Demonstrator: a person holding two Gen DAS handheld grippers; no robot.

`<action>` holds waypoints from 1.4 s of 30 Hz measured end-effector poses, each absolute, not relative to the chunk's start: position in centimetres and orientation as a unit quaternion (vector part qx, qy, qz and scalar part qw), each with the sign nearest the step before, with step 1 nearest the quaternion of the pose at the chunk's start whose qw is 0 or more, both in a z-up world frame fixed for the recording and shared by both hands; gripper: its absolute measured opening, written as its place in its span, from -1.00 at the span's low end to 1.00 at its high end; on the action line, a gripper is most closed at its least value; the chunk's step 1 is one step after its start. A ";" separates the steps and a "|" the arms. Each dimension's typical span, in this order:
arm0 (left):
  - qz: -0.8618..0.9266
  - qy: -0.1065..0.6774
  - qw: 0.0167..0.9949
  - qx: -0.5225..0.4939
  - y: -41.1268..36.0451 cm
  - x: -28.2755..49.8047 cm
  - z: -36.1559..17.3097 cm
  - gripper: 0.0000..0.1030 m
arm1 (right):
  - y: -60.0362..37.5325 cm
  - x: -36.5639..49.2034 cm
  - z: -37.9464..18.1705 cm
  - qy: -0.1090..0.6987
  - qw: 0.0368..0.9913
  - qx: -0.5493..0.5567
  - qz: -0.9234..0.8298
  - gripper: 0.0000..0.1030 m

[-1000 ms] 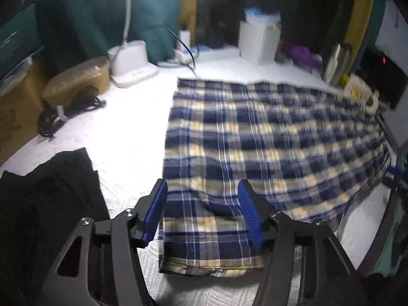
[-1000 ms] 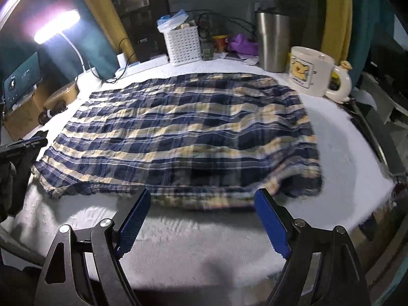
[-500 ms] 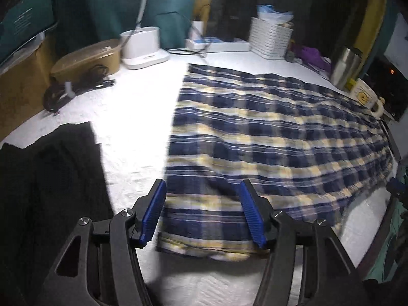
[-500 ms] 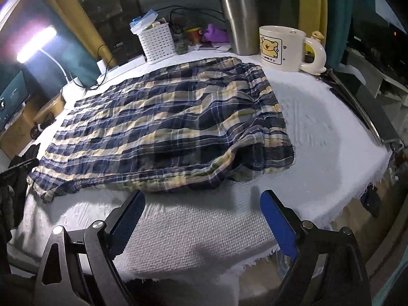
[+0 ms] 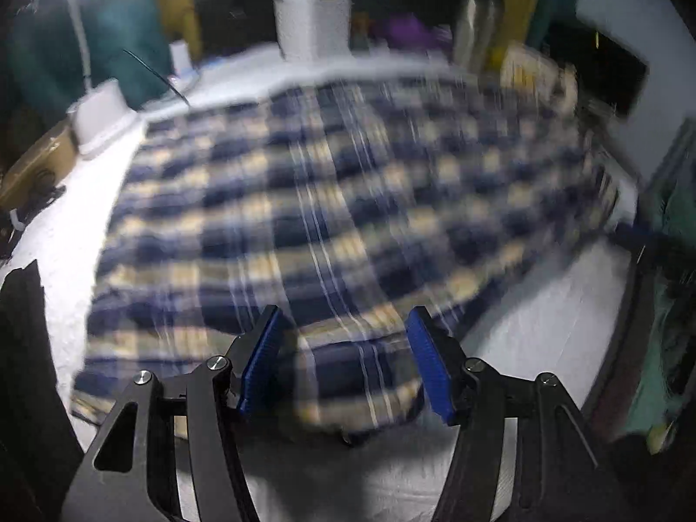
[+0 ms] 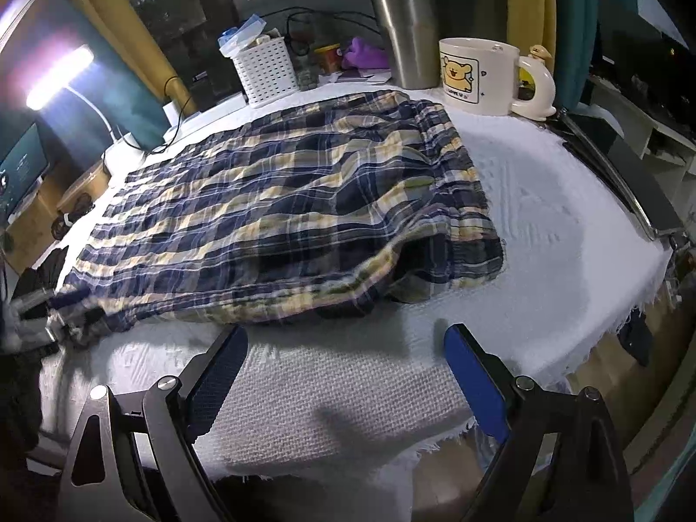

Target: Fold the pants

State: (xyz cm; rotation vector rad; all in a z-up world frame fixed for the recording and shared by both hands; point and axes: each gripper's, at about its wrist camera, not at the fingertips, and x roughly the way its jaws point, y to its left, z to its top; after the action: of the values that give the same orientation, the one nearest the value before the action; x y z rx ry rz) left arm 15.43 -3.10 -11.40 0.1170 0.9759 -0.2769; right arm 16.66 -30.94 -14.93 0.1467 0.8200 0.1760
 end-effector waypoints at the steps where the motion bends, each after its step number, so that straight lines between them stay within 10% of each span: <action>1: -0.130 0.450 0.880 0.080 -3.5 14.9 -11.5 0.23 | -31.1 16.7 -15.0 0.397 0.911 0.072 0.085 0.80; 35: 0.013 0.455 0.890 -0.027 9.2 18.3 -9.5 0.24 | -31.3 25.8 -14.3 0.357 0.896 0.219 0.145 0.81; 39: 0.020 0.455 0.890 -0.029 9.5 18.5 -9.5 0.24 | -31.2 27.1 -14.8 0.360 0.890 0.237 0.149 0.00; 42: 0.026 0.458 0.888 -0.031 9.6 18.6 -9.6 0.24 | -31.7 27.6 -15.1 0.357 0.883 0.259 0.159 -0.10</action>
State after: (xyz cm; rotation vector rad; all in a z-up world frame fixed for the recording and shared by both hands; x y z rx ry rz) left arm 18.61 9.62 -9.59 -0.0641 0.9509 0.0530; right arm 27.56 -31.73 -15.05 0.5384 0.7442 0.3309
